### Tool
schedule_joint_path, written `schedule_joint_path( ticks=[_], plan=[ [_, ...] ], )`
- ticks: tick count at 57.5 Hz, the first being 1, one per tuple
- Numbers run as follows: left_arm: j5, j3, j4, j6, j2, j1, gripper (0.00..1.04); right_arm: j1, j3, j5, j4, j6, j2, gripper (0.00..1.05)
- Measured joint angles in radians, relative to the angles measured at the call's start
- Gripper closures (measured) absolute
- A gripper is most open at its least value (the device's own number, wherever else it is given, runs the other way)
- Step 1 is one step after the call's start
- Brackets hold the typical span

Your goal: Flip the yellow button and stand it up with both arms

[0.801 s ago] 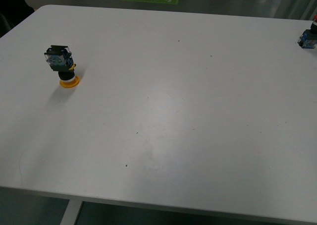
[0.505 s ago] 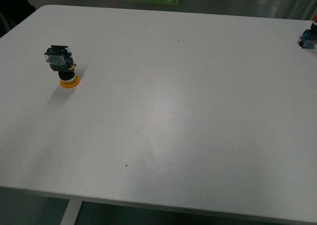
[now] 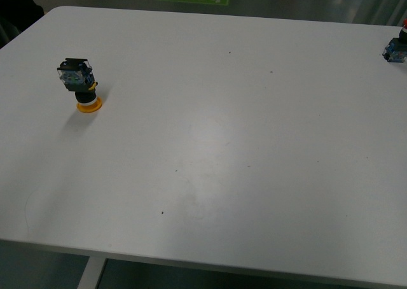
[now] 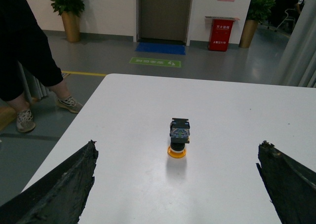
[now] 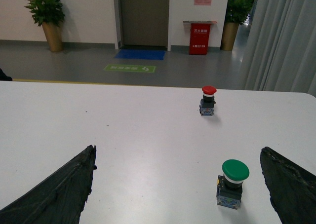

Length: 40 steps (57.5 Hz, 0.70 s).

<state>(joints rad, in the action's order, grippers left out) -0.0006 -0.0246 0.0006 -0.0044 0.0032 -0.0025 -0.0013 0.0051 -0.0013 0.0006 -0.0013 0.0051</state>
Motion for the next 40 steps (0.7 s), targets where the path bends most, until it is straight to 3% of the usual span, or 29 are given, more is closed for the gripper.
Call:
schedule_joint_path(
  ticks=[40],
  plan=[
    [-0.001,0.0,0.0,0.0,0.0,0.0,0.07,0.0,0.0,0.0,0.0,0.0,0.0,0.07]
  ],
)
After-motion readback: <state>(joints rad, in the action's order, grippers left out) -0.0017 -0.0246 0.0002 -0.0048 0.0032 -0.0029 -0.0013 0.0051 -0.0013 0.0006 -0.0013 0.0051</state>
